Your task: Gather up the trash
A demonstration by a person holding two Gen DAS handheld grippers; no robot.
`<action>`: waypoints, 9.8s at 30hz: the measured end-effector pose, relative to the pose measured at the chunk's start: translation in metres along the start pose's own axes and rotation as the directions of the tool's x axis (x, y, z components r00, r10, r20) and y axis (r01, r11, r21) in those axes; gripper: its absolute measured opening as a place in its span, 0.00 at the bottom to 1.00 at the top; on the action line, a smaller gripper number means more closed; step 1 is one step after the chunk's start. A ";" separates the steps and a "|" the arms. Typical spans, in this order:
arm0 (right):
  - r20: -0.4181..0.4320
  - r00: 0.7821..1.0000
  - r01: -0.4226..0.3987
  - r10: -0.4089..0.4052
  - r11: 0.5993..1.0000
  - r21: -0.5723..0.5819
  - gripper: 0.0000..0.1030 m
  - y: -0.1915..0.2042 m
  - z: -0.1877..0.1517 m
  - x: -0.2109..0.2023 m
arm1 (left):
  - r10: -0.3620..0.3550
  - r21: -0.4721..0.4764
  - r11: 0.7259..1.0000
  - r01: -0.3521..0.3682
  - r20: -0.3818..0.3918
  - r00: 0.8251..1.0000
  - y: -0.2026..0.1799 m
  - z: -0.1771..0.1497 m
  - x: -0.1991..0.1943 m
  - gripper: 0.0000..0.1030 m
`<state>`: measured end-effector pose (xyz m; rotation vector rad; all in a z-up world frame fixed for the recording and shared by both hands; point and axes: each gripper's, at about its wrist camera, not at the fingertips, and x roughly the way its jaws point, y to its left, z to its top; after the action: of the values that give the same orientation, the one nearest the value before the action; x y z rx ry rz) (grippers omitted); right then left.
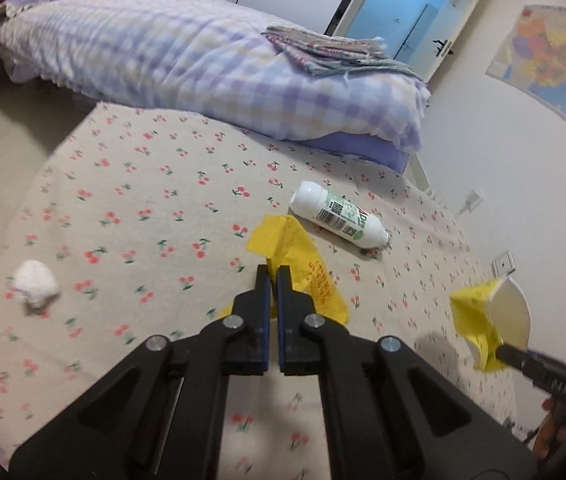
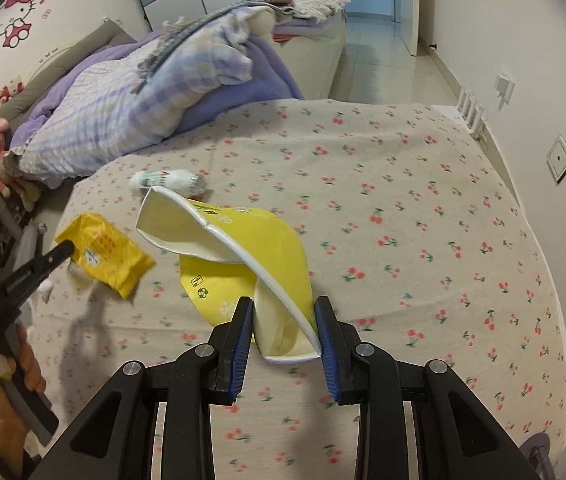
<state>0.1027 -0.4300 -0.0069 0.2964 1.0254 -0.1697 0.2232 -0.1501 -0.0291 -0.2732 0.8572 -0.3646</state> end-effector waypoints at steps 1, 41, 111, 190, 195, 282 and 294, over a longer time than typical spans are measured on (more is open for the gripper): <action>0.003 1.000 -0.005 0.005 1.000 -0.005 0.31 0.005 0.000 -0.002 | 0.002 0.004 1.000 -0.002 0.003 1.000 0.002 0.001 -0.005 0.03; -0.133 0.959 -0.279 0.251 0.921 -0.271 0.31 0.281 -0.039 0.022 | 0.459 -0.052 0.888 -0.457 0.068 0.886 0.235 -0.017 -0.189 0.05; 0.046 0.978 -0.186 0.202 0.954 -0.234 0.75 0.241 0.000 0.017 | 0.469 -0.026 0.882 -0.470 -0.020 0.883 0.172 -0.021 -0.145 0.91; -0.090 0.992 -0.107 0.084 0.946 -0.306 0.37 0.158 0.048 0.076 | 0.259 0.075 0.965 -0.251 -0.117 0.959 0.085 -0.021 -0.087 0.16; -0.098 0.991 -0.117 0.093 0.951 -0.285 0.37 0.169 0.024 0.031 | 0.220 0.082 0.974 -0.213 -0.084 0.972 0.076 -0.026 -0.108 0.16; -0.259 0.903 -0.427 0.343 0.791 -0.438 0.72 0.421 -0.092 0.051 | 0.520 -0.041 0.852 -0.522 -0.057 0.852 0.263 -0.062 -0.224 0.92; -0.091 0.951 -0.300 0.297 0.800 -0.520 0.86 0.329 -0.110 -0.028 | 0.504 0.051 0.863 -0.503 -0.003 0.864 0.194 -0.081 -0.229 0.98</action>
<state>0.0901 -0.0830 0.0179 -0.0519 0.9747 0.4037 0.0621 0.1134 0.0032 0.0075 0.9002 0.1042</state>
